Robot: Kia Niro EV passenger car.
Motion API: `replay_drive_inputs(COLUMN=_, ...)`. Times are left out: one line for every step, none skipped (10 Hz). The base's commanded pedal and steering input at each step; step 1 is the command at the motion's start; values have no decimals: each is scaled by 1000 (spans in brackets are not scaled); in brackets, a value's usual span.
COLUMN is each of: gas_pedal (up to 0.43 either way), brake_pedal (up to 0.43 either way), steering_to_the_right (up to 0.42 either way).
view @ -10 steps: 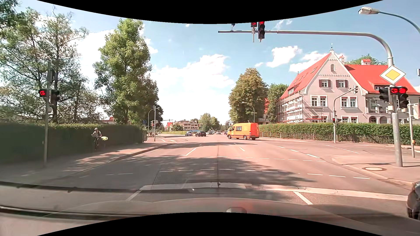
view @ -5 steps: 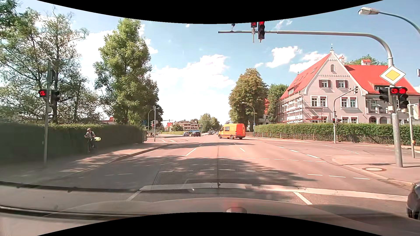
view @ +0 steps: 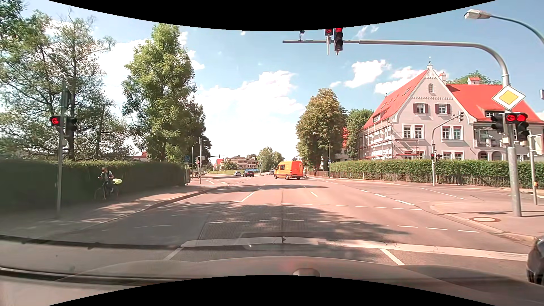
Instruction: Follow the waypoints while adhering to traffic rules and regulations
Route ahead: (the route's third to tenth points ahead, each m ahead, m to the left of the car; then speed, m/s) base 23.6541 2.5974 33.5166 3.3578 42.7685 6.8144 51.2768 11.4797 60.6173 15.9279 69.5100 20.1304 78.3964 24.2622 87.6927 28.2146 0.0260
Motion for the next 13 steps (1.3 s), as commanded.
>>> replay_drive_inputs(gas_pedal=0, brake_pedal=415, steering_to_the_right=-1)
replay_drive_inputs(gas_pedal=0, brake_pedal=427, steering_to_the_right=-1)
replay_drive_inputs(gas_pedal=0, brake_pedal=433, steering_to_the_right=-1)
replay_drive_inputs(gas_pedal=0, brake_pedal=439, steering_to_the_right=-1)
replay_drive_inputs(gas_pedal=0, brake_pedal=445, steering_to_the_right=-1)
replay_drive_inputs(gas_pedal=0, brake_pedal=445, steering_to_the_right=-1)
replay_drive_inputs(gas_pedal=0, brake_pedal=439, steering_to_the_right=-2)
replay_drive_inputs(gas_pedal=0, brake_pedal=433, steering_to_the_right=-2)
replay_drive_inputs(gas_pedal=0, brake_pedal=433, steering_to_the_right=-1)
replay_drive_inputs(gas_pedal=0, brake_pedal=433, steering_to_the_right=-2)
replay_drive_inputs(gas_pedal=0, brake_pedal=433, steering_to_the_right=-2)
replay_drive_inputs(gas_pedal=0, brake_pedal=427, steering_to_the_right=-1)
replay_drive_inputs(gas_pedal=0, brake_pedal=427, steering_to_the_right=-1)
